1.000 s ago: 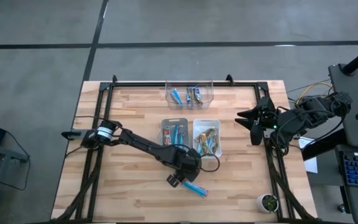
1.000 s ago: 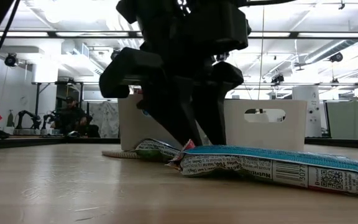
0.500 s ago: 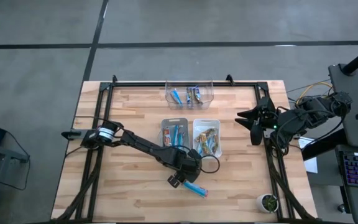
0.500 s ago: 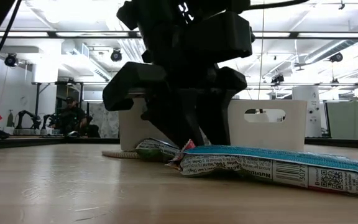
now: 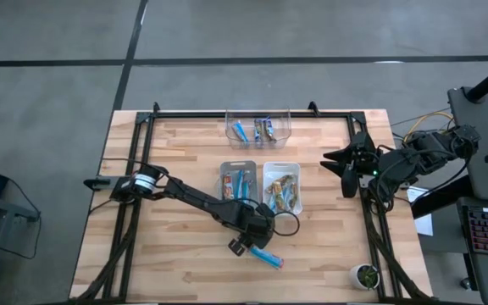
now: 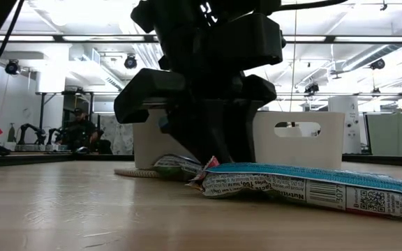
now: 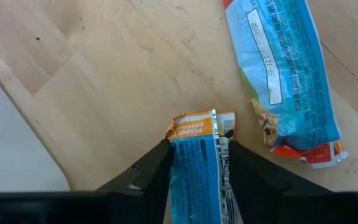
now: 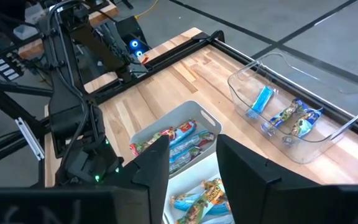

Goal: Pick and place Granola Bars by type
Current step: Put the orange granola bar into the white bin

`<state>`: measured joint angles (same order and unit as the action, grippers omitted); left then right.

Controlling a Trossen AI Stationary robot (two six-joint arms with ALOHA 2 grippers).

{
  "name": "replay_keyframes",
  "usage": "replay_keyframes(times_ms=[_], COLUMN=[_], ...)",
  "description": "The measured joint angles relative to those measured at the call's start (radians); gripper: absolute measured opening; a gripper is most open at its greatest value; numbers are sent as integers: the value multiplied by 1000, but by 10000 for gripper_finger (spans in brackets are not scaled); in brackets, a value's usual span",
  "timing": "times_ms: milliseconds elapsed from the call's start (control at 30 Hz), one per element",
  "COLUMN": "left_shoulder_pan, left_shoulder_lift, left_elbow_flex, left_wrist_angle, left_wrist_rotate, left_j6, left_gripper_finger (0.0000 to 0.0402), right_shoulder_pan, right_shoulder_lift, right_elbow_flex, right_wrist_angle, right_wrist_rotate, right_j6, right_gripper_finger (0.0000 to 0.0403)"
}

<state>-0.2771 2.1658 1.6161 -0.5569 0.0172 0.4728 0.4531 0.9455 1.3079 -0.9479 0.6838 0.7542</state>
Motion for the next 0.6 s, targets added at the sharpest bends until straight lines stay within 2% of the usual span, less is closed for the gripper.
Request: replay_keyframes(times_ms=[600], left_shoulder_pan=[0], left_shoulder_lift=[0], left_elbow_flex=[0], left_wrist_angle=[-8], left_wrist_rotate=[3], left_j6=[-10], left_gripper_finger=[100], right_shoulder_pan=[0], right_shoulder_lift=[0], right_elbow_flex=[0], right_wrist_angle=[-7], right_wrist_rotate=[0], right_j6=[-5], right_gripper_finger=[112])
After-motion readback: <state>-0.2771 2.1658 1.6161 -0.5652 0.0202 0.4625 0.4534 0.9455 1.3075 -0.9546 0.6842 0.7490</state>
